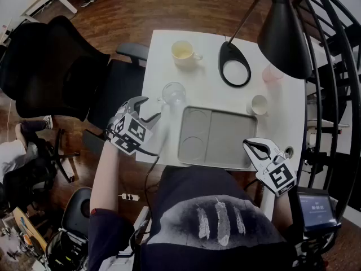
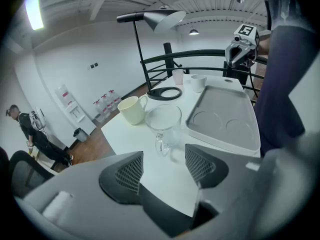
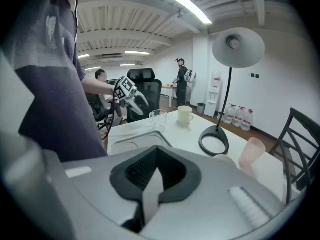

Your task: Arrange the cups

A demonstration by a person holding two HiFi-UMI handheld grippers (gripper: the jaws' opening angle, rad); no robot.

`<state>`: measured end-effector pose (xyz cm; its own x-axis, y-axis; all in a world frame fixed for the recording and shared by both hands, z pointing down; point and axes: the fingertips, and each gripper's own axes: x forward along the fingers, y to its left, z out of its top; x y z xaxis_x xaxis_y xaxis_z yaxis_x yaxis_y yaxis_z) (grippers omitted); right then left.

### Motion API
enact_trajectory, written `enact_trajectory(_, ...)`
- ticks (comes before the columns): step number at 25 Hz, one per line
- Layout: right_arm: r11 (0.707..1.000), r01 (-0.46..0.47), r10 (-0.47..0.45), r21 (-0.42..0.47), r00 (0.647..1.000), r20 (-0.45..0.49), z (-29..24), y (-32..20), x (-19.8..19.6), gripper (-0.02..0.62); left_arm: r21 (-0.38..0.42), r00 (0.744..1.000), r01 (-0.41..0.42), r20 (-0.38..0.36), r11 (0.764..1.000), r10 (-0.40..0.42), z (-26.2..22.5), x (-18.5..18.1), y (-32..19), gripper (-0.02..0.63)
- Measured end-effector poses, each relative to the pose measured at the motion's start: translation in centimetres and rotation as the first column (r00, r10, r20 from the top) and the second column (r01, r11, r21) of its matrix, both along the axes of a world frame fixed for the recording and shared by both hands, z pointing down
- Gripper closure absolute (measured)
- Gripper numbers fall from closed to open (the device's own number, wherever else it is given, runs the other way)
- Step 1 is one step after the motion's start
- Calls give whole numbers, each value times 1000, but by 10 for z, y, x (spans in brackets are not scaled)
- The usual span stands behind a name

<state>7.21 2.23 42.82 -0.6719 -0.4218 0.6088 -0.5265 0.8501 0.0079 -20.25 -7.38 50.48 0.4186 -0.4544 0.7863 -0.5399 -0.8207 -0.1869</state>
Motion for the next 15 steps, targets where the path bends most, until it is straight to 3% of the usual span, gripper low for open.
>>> enact_trajectory(4, 1000, -8, 8, -8, 1000, -8, 1, 1, 3, 591, 19, 999, -34, 20, 999, 34, 10, 5, -12, 305)
enact_trajectory(9, 1000, -16, 16, -19, 1000, -16, 1, 1, 1, 591, 46, 988, -125, 100, 991, 120, 27, 16, -30, 316)
enact_trajectory(15, 999, -32, 31, -33, 999, -19, 2, 1, -1, 591, 26, 961, -215, 185, 976, 207, 42, 21, -36, 400)
